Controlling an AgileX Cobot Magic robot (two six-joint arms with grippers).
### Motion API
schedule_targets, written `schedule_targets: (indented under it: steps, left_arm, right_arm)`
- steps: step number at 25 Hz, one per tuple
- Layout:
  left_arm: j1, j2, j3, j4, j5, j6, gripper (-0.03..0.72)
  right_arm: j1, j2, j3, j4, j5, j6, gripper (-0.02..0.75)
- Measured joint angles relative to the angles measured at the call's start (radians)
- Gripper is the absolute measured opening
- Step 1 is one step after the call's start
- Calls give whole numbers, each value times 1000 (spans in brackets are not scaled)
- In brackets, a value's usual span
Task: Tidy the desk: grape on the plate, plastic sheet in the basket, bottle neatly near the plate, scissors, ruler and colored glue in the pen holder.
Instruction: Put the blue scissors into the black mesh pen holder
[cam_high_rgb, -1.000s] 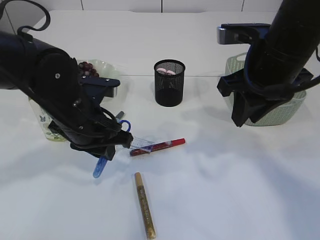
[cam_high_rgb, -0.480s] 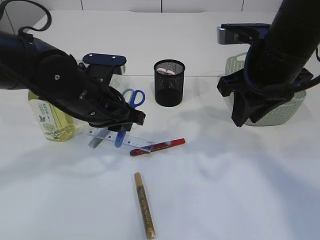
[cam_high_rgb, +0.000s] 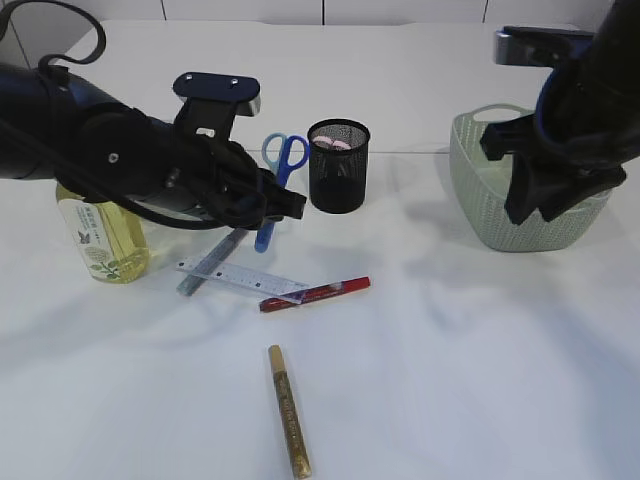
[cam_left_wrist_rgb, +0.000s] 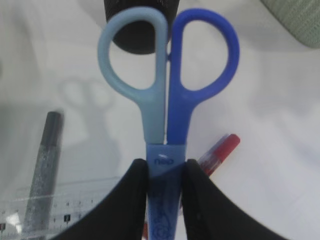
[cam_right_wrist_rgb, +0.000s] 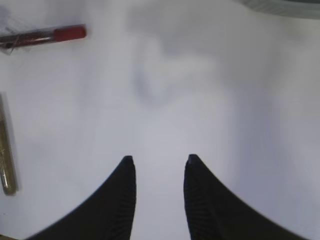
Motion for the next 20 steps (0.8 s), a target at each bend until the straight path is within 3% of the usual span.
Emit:
schedule_targets:
  steps: [6,20]
  left_arm:
    - [0,0,0,19,-202,0,166]
    - [9,0,0,31,-712,0,166]
  right_arm:
    - [-93,0,0,-22,-32,4,276]
    - [-96,0,0,-29,-104,4,276]
